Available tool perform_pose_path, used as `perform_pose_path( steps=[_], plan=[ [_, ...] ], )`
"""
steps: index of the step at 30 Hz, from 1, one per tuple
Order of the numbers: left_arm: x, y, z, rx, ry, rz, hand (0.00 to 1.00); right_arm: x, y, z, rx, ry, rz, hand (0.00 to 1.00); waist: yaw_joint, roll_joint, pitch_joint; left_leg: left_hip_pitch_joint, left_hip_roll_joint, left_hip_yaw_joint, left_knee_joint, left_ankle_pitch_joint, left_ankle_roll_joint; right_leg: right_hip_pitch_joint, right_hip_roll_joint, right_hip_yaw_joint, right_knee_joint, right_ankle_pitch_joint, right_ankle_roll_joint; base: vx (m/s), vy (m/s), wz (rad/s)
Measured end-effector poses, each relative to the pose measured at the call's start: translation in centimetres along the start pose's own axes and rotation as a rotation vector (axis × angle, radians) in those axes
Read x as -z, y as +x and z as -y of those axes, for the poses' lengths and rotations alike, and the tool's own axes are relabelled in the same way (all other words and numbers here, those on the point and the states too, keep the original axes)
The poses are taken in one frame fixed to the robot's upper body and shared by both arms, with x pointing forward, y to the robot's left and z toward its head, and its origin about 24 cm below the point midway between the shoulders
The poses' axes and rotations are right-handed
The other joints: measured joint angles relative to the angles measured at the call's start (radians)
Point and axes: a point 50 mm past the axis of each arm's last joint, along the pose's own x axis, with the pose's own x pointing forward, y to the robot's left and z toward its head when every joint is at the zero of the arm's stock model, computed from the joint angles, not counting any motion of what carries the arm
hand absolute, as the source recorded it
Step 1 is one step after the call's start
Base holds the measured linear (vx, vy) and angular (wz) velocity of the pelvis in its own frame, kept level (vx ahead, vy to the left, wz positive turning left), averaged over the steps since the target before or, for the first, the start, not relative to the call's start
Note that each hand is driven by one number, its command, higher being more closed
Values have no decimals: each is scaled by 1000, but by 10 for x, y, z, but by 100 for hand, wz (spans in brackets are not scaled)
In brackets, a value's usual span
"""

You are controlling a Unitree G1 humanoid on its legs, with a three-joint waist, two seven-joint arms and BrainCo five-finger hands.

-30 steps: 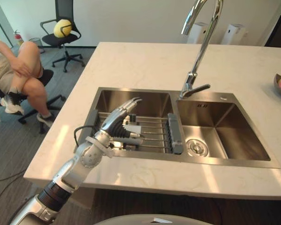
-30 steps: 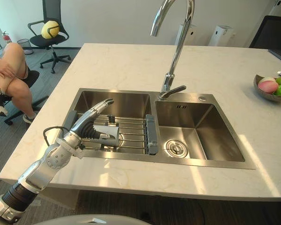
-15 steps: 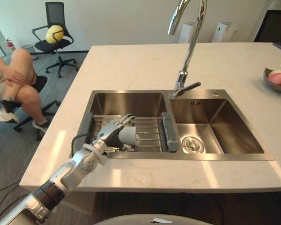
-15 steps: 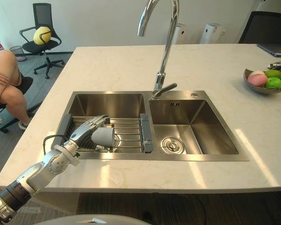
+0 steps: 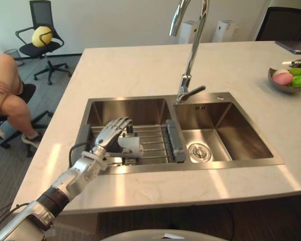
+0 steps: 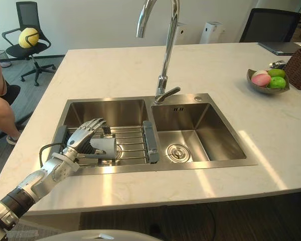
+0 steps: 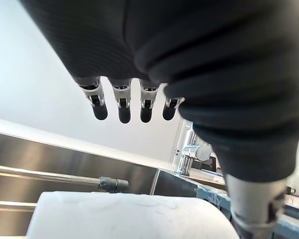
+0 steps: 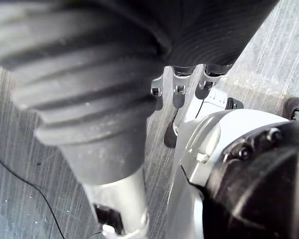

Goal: Walk over to the sink, pick up the cup, carry it to the dishwasher, place the cup inside the dishwasher, then close the dishwasher door

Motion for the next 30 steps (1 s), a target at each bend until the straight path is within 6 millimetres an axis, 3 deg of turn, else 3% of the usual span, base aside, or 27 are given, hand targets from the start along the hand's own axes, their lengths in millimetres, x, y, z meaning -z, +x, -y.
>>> perform_pose_path(
  steps=[5,13,30],
  plan=[
    [9,-2,13,104,83,-11,0,1,0,-1,-7,-14,-2,0,-12,1,3,8,0,12,-4,0,0,0,2,5,0,0,0,-31,-25,-5],
    [3,3,19,313,137,74,0,0,0,-1,-9,-29,-5,0,-19,6,7,11,1,18,-4,-3,-2,0,3,10,0,0,0,-6,-6,-1],
    [11,19,25,522,178,-40,0,-4,0,-1,-4,-177,-18,0,-59,21,23,27,8,35,8,-14,-7,12,13,29,1,-2,-2,-19,-18,-3]
  ],
)
